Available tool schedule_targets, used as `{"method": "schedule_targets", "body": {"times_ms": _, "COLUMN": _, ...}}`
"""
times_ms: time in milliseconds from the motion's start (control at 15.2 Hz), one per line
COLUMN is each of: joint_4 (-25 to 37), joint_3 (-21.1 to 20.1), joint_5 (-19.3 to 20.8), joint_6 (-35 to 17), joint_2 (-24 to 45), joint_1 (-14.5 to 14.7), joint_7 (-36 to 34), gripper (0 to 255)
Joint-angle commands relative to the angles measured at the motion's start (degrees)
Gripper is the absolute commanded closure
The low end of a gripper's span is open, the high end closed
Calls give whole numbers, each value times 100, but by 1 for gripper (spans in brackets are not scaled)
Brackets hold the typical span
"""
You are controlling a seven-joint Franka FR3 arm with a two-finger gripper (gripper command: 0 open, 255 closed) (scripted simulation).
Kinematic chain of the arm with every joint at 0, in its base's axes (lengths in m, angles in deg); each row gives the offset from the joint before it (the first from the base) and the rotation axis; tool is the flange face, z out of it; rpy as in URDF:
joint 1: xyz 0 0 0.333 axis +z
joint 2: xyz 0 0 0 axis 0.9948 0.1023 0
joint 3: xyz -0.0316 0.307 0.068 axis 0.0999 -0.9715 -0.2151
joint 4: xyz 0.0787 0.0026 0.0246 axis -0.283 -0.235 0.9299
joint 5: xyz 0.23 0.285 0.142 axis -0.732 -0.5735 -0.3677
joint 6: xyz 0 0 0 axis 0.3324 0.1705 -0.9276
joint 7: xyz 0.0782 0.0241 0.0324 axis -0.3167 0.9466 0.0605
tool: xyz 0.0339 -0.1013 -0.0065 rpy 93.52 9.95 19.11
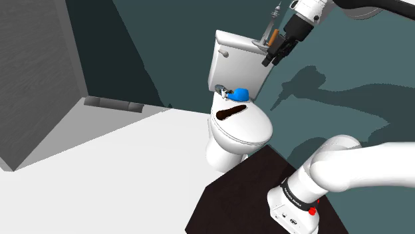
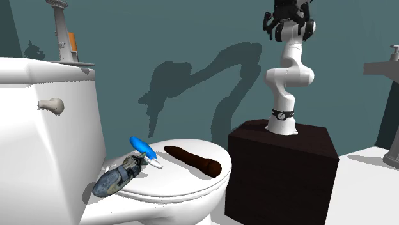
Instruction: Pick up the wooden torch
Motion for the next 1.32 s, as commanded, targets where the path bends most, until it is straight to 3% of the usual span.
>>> {"method": "schedule_targets", "body": {"times_ms": 0, "joint_4": 0, "joint_3": 0, "joint_5": 0, "joint_6": 0, "joint_2": 0, "joint_1": 0, "joint_7": 0, "gripper": 0}}
{"method": "schedule_targets", "body": {"times_ms": 594, "joint_4": -821, "joint_3": 1100, "joint_5": 534, "joint_6": -938, "joint_2": 470, "joint_1": 180, "joint_7": 2196, "gripper": 0}}
{"method": "schedule_targets", "body": {"times_ms": 1254, "joint_4": -824, "joint_3": 2388, "joint_5": 792, "joint_6": -2130, "joint_2": 2013, "joint_1": 538, "joint_7": 4715, "gripper": 0}}
